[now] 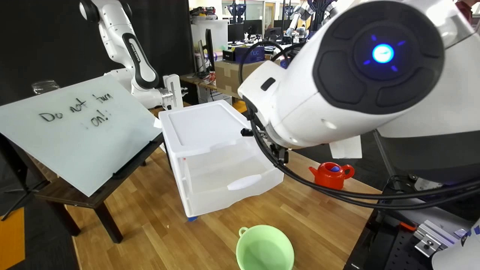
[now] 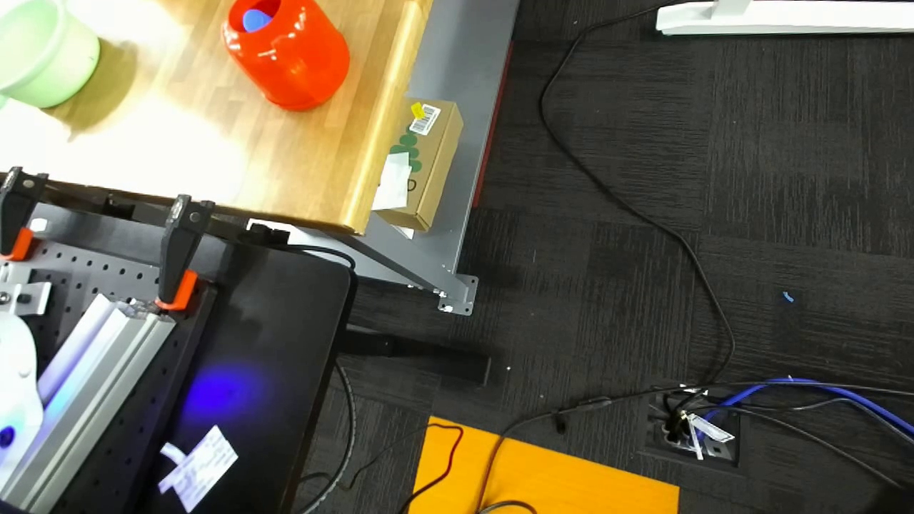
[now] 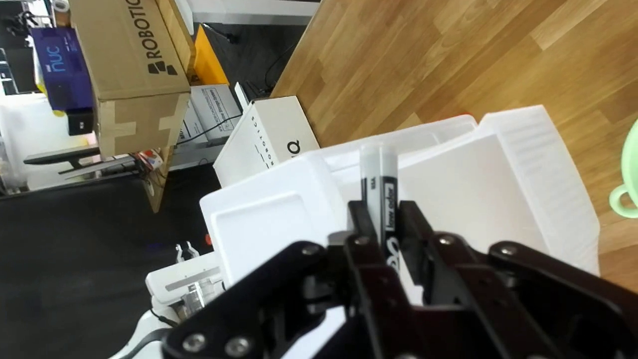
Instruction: Pick the marker and put it in the plastic drawer on the table
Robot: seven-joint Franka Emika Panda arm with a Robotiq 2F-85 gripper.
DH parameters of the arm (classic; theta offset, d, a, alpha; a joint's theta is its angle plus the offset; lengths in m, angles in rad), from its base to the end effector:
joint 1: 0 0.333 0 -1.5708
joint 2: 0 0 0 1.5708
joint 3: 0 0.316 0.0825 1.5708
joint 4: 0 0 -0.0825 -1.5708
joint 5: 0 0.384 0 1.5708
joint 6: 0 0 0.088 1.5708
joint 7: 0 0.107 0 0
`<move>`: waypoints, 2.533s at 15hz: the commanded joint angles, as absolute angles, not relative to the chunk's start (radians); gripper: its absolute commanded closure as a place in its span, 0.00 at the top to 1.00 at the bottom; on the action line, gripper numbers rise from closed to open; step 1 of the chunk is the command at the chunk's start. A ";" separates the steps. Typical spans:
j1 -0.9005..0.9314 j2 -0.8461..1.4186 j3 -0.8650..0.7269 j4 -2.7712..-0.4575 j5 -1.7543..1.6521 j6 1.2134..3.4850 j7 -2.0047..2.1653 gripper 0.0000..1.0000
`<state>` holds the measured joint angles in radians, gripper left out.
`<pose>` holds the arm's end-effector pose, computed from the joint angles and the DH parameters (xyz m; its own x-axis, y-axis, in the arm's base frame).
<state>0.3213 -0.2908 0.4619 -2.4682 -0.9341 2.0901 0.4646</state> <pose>0.3405 0.2847 0.4021 0.6511 0.7584 0.0295 0.4517 -0.4184 0.7880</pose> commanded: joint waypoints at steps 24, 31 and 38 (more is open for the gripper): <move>0.413 0.184 0.396 -2.072 -1.002 1.898 0.225 0.05; 0.413 0.178 0.394 -2.077 -0.993 1.899 0.223 0.65; 0.418 0.161 0.396 -2.080 -1.001 1.889 0.230 1.00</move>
<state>0.4021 0.1814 0.4020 -2.0715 -1.0014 1.9091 0.2349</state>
